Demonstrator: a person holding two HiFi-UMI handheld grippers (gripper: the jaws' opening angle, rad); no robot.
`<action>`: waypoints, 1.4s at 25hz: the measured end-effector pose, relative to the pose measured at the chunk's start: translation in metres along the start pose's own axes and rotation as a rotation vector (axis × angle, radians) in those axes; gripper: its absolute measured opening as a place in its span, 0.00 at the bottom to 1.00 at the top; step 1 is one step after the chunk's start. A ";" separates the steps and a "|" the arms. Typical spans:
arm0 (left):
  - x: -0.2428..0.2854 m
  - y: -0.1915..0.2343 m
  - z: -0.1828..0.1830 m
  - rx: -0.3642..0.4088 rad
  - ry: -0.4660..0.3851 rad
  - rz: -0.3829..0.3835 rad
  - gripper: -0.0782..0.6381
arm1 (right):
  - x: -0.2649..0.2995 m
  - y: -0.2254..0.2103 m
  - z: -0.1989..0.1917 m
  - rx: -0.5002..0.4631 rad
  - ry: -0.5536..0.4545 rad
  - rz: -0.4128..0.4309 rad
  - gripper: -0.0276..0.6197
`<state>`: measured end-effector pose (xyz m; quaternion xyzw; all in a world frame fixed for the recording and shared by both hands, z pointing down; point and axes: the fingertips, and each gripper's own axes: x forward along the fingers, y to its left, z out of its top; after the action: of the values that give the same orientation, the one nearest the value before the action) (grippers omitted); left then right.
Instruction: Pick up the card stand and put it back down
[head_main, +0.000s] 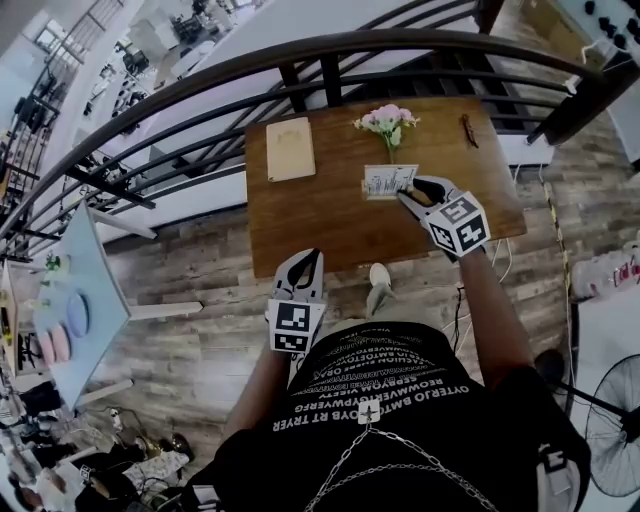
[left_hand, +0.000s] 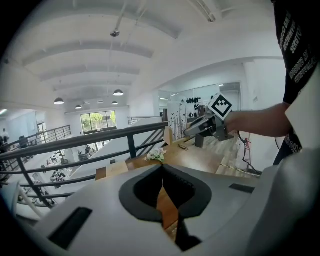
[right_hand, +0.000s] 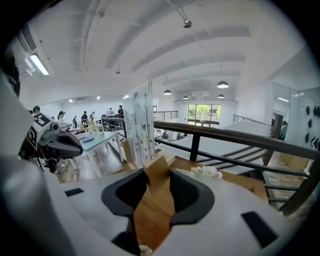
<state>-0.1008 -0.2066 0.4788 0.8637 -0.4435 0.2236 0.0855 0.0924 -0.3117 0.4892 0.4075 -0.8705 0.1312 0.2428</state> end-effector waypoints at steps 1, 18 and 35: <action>-0.001 -0.001 0.000 0.001 -0.001 -0.001 0.15 | -0.003 0.001 0.003 0.000 -0.003 0.001 0.28; -0.003 -0.011 -0.005 -0.015 -0.024 -0.027 0.15 | -0.036 0.004 0.046 -0.030 -0.047 -0.003 0.28; 0.045 -0.010 0.001 -0.055 0.002 -0.033 0.15 | -0.003 -0.032 0.033 -0.029 -0.038 -0.017 0.28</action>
<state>-0.0697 -0.2336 0.4987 0.8680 -0.4352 0.2107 0.1134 0.1086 -0.3444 0.4610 0.4137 -0.8732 0.1088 0.2333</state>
